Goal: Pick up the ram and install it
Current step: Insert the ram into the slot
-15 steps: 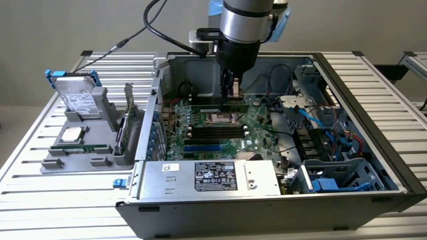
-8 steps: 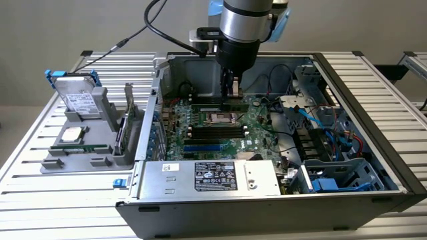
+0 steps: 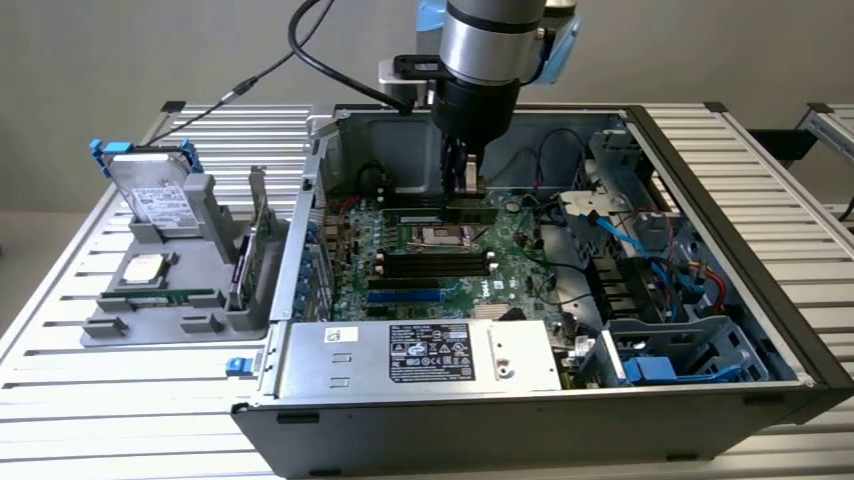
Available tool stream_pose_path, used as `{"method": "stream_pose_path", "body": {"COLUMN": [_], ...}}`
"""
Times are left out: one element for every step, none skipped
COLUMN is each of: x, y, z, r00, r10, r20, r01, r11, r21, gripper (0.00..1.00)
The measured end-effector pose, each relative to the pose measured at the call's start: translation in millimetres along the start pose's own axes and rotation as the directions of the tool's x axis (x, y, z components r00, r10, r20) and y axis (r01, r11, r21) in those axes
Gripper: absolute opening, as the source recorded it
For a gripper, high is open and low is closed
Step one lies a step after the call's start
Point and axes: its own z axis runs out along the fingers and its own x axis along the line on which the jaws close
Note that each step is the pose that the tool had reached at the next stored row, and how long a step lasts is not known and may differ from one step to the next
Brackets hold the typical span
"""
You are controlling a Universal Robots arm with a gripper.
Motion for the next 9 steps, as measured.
{"method": "stream_pose_path", "body": {"x": [0.0, 0.0, 0.0, 0.0, 0.0, -0.4, -0.5, -0.5, -0.4], "y": [0.0, 0.0, 0.0, 0.0, 0.0, 0.0, 0.2, 0.1, 0.0], "z": [0.0, 0.0, 0.0, 0.0, 0.0, 0.6, 2.0, 3.9, 5.8], "r00": [1.0, 1.0, 1.0, 1.0, 1.0, 1.0, 1.0, 1.0, 1.0], "r10": [0.0, 0.0, 0.0, 0.0, 0.0, 0.0, 0.001, 0.001, 0.001], "r20": [0.0001, 0.0001, 0.0001, 0.0, 0.0, -0.0021, -0.0047, -0.0059, -0.0069], "r01": [0.0, 0.0, 0.0, 0.0, 0.0, 0.0, -0.001, -0.001, -0.001], "r11": [1.0, 1.0, 1.0, 1.0, 1.0, 1.0, 1.0, 1.0, 1.0], "r21": [0.0001, 0.0, 0.0001, 0.0, 0.0, 0.0, 0.0, -0.0001, 0.0], "gripper": [0.13, 0.13, 0.13, 0.13, 0.13, 0.13, 0.13, 0.13, 0.13]}}
